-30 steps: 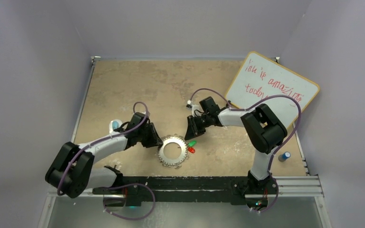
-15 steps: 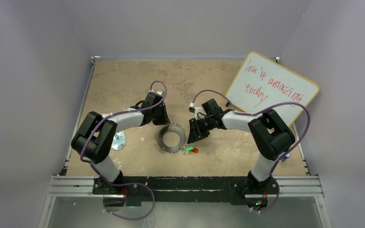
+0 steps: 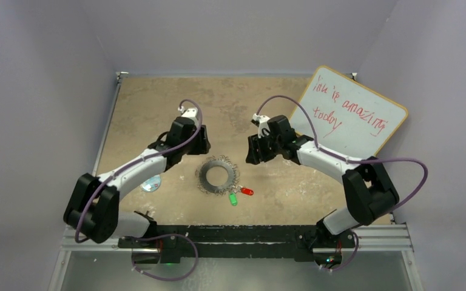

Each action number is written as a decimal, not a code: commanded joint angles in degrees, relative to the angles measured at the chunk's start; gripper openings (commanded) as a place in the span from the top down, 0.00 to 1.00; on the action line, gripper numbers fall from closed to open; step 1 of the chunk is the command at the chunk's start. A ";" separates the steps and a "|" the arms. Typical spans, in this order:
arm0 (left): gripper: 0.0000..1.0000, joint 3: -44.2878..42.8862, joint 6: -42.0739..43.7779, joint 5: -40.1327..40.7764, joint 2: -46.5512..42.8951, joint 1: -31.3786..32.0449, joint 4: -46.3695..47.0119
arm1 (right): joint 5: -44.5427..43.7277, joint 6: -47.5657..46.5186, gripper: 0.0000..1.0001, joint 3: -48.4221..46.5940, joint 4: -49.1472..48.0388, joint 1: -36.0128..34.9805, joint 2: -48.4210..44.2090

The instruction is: Put the keys on the keyring

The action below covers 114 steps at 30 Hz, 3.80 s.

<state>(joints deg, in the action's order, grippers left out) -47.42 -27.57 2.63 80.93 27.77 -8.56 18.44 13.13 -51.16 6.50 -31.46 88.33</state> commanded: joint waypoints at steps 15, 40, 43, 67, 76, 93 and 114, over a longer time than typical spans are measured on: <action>0.45 29.58 -5.66 -8.93 -22.42 -0.26 39.26 | 14.64 -17.14 0.48 13.08 -36.38 0.07 -7.24; 0.57 18.26 17.04 -19.58 -3.71 9.43 39.21 | 12.64 -10.88 0.57 12.12 -39.97 0.03 0.20; 0.60 13.45 19.88 -17.17 -0.41 11.39 34.12 | 11.61 -6.11 0.58 11.56 -39.98 0.08 0.97; 0.77 -7.86 23.84 2.73 16.42 21.86 10.51 | 12.33 12.74 0.60 14.60 -33.10 8.90 5.36; 0.73 -10.09 23.53 7.78 19.26 23.77 8.65 | 12.39 12.11 0.59 14.68 -32.32 9.55 5.42; 0.89 -9.63 22.71 10.81 18.38 24.26 3.47 | 14.20 10.78 0.58 13.54 -31.90 9.84 7.16; 0.79 -8.18 22.39 14.07 15.49 25.77 1.35 | 16.10 9.75 0.58 12.07 -31.49 9.93 8.52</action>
<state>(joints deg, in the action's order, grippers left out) -56.07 -4.75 15.90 98.74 52.56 -7.05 33.01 24.29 -37.08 -25.58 -21.71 96.42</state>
